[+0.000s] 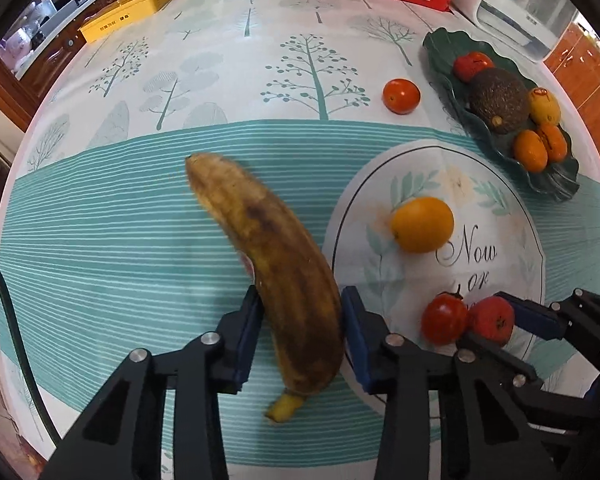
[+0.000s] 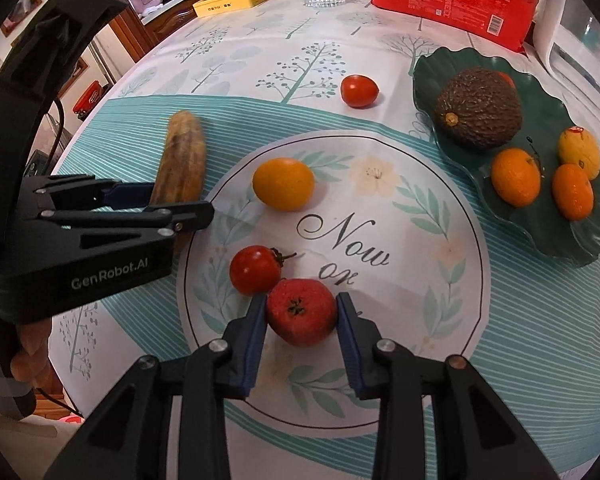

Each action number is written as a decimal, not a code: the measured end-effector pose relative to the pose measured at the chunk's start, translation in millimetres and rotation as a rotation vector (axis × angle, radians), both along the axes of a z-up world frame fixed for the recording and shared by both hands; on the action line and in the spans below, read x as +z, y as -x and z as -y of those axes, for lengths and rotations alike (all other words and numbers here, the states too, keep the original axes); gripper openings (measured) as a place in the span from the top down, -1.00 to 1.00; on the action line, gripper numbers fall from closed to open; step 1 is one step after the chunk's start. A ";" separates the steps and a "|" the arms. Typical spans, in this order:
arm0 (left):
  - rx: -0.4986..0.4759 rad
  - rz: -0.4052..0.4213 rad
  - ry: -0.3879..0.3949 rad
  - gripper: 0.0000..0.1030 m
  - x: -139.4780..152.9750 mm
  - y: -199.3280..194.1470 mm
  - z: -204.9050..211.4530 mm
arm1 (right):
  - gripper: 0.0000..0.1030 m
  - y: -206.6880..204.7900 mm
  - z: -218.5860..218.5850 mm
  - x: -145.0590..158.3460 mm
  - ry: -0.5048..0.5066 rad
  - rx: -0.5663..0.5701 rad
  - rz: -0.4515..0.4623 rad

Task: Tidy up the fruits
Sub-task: 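Close the left gripper on the banana while the right gripper grasps the pomegranate, then carry the banana with the left gripper while the right gripper carries the pomegranate to the green plate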

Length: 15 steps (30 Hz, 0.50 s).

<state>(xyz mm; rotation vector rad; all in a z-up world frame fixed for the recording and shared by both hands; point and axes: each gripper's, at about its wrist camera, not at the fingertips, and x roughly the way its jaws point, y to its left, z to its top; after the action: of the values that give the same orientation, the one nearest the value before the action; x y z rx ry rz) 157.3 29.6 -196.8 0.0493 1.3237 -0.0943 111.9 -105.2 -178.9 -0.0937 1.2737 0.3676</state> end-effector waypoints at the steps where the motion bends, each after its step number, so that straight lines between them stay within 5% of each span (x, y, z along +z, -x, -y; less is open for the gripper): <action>1: 0.000 -0.002 0.002 0.30 0.5 1.7 -2.6 | 0.34 0.9 0.8 1.8 -0.001 -0.002 0.003; 15: -0.039 0.076 0.027 0.35 42.6 26.3 -13.5 | 0.34 13.3 17.9 37.1 -0.050 -0.062 0.061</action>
<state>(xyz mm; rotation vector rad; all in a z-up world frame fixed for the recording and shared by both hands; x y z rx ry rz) 131.1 43.1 -154.2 0.0553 1.2452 -0.1424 98.6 -123.1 -141.8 -0.0224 1.2038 0.3404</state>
